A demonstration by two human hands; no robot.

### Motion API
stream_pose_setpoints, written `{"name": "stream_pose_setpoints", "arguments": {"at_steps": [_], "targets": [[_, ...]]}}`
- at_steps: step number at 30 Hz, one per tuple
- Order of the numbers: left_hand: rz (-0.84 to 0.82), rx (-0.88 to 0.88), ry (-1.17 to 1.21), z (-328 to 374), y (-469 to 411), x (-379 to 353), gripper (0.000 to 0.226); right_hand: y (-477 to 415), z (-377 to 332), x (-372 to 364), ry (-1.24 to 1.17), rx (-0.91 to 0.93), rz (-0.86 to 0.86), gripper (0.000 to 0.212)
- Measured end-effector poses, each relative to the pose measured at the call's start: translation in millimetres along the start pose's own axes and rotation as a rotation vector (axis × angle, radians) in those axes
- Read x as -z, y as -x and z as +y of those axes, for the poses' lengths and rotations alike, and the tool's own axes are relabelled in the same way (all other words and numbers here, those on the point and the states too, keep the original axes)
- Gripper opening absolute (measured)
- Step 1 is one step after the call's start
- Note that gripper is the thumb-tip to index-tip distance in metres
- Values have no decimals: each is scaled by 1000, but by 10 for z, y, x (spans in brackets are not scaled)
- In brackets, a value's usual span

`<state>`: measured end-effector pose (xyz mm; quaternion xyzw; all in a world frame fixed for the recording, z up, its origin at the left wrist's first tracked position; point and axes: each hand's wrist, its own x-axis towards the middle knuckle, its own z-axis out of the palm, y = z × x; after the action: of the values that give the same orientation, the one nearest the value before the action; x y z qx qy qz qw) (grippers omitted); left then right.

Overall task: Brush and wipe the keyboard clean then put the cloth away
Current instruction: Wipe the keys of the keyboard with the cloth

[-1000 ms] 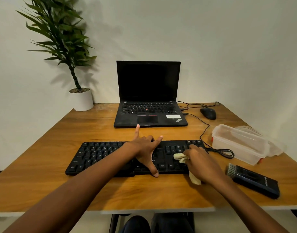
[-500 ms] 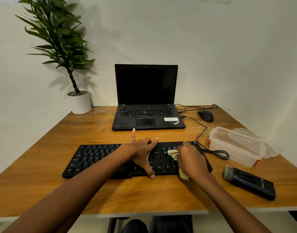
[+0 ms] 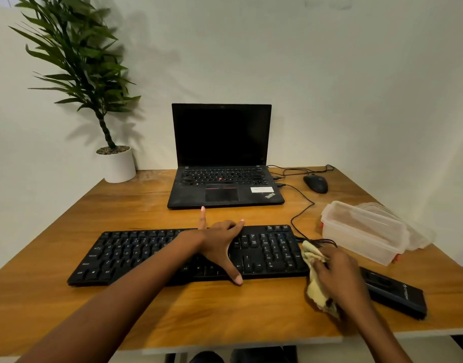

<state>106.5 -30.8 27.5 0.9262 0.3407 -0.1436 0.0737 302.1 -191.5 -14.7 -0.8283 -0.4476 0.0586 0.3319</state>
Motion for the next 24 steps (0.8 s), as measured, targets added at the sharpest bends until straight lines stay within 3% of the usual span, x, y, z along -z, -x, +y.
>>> {"name": "stream_pose_setpoints", "arguments": {"at_steps": [11, 19, 24], "targets": [[48, -35, -15, 17, -29, -26, 130, -809, -404, -297, 16, 20, 29, 25], [67, -59, -32, 35, -62, -17, 131, -83, 36, -120, 46, -61, -109, 21], [54, -48, -14, 56, -36, -14, 130, -524, -208, -245, 18, -36, -14, 29]]}}
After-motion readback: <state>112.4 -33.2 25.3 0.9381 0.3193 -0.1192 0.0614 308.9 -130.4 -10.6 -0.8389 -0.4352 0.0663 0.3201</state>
